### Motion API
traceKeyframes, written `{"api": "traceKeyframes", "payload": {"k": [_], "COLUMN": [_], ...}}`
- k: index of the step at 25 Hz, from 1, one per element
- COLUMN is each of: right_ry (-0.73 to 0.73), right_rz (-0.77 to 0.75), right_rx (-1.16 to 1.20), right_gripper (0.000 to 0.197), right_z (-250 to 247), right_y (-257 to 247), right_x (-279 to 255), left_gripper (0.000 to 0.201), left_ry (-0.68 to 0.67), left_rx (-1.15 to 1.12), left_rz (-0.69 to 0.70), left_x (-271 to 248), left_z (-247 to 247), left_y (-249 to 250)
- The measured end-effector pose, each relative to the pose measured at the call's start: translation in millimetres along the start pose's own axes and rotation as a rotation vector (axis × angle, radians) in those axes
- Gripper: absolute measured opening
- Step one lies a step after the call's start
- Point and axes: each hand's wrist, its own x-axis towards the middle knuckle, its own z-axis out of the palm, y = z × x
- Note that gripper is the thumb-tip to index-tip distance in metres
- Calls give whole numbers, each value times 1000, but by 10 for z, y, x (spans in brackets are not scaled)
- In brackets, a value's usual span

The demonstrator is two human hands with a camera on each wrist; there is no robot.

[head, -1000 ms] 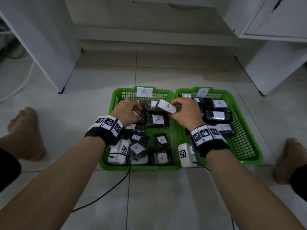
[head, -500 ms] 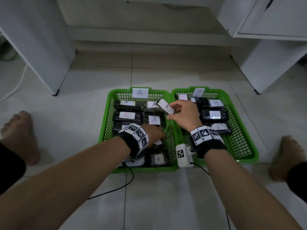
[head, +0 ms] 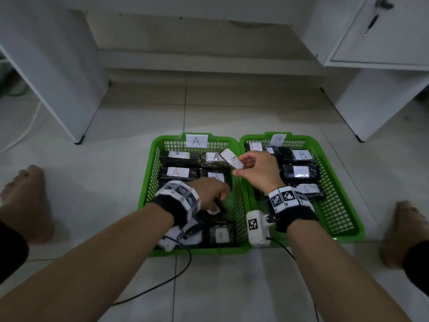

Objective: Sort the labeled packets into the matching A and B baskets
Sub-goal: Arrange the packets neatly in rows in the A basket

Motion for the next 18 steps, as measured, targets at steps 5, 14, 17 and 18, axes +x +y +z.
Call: {"api": "traceKeyframes", "payload": {"k": [5,14,17,18], "right_ry": [-55,-304,-322,-324], "right_rz": [-74,-251,-242,-249], "right_rx": [-170,-613,-687,-710], "right_gripper": [45,23,15,12], "right_z": [-9,349,450,465], "right_y": [-92,-466,-471,-480], "right_x": [38,170,198,208], "left_gripper": [13,18,25,32], "left_ry": [272,513,464,447], "left_rx": [-326,-538,-515,-496], "left_rz": [-216,-405,-442,-453], "left_x": [-333,-569,-569,-573], "left_z": [-516,-462,-418,-412], "left_y": [-492,-943,-989,-997]}}
